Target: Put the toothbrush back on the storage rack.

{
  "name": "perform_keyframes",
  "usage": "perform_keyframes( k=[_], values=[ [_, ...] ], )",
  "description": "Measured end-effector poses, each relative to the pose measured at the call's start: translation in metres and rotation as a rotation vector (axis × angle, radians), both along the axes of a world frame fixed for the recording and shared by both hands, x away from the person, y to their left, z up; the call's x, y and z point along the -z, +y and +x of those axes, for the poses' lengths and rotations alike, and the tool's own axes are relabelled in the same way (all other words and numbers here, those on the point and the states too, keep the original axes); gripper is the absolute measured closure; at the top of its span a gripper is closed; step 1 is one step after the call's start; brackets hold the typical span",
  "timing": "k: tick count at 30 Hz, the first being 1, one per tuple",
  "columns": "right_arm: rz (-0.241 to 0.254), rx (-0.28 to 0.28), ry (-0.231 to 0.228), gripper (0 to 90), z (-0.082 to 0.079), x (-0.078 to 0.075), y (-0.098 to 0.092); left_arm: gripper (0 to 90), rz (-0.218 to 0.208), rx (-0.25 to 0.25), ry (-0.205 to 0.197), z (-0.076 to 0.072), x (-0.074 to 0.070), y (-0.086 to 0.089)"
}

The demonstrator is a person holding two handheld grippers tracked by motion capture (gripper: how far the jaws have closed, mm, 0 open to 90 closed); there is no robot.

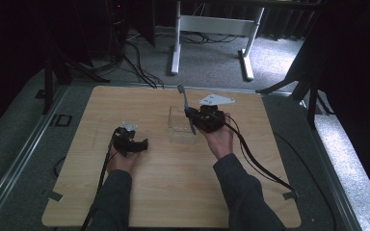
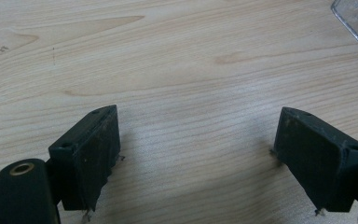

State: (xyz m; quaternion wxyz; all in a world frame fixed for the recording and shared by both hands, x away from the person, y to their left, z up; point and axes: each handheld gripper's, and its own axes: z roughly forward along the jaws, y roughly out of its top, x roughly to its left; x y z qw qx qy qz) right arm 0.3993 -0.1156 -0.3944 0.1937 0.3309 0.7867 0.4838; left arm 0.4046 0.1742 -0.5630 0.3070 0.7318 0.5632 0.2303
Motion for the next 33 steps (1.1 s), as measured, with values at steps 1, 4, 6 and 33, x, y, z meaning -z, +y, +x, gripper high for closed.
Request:
perform_keyframes(
  k=[1,4,6,33],
  values=[
    [0.002,0.002,-0.001,82.8,0.0,0.0,0.0,14.5,0.0,0.0,0.0,0.0,0.0,0.0],
    [0.006,0.002,-0.01,82.8,0.002,0.0,0.0,14.5,0.0,0.0,0.0,0.0,0.0,0.0],
    [0.009,0.003,-0.013,82.9,0.004,0.001,0.0,14.5,0.0,-0.001,0.0,0.0,0.0,0.0],
    [0.03,0.035,-0.015,82.8,0.022,0.002,-0.003,14.5,-0.002,-0.002,0.0,0.0,0.0,0.0]
  ],
)
